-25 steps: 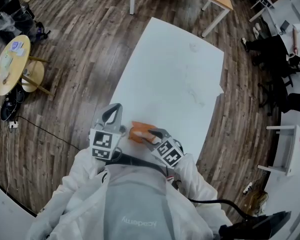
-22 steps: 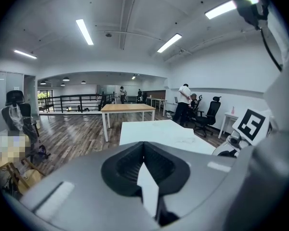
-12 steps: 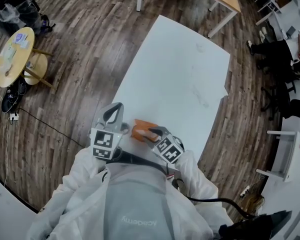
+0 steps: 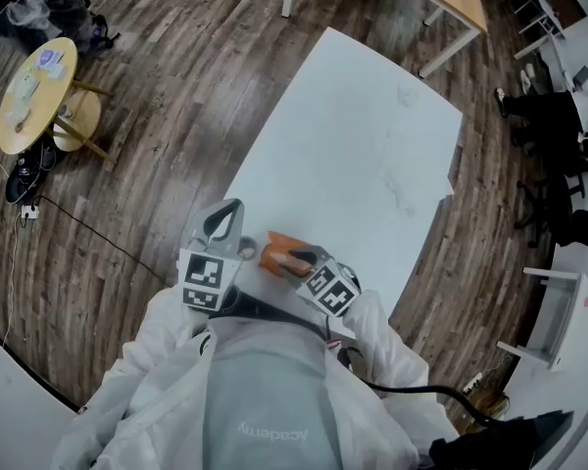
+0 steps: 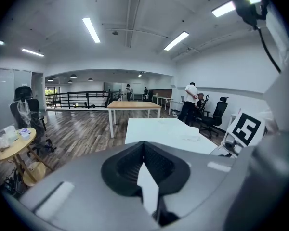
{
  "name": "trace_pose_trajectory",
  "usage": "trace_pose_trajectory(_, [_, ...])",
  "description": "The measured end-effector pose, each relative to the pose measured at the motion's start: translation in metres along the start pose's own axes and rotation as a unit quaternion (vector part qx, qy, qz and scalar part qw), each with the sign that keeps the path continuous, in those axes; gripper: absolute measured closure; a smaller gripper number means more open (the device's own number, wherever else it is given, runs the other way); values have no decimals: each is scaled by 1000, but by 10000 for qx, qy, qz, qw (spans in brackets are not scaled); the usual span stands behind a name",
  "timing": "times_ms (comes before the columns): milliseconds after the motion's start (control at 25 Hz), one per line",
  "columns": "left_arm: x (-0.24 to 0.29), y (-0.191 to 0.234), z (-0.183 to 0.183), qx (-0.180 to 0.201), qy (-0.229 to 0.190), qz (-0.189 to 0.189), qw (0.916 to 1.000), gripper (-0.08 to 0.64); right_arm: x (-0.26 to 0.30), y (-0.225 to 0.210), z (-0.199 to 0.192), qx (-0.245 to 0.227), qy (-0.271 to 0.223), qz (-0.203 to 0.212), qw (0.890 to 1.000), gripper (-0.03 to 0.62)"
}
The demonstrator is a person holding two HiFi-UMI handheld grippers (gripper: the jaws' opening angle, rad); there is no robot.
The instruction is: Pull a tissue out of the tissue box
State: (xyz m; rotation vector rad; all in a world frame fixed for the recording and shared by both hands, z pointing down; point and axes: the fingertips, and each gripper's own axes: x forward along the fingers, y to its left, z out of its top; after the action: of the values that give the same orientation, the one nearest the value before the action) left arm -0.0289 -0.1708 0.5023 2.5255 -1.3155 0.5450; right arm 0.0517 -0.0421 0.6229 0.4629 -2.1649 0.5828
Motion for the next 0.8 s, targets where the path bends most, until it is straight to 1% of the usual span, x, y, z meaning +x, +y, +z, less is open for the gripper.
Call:
trace_pose_trajectory(400, [-3,3,-2,-90,3,100,9999,560,5,7,-6,-62,214,153,9996,454])
trace_pose_trajectory(800, [0,-1,0,-90,57,53,9999,560,4,11,-7,16,220,188,9996,482])
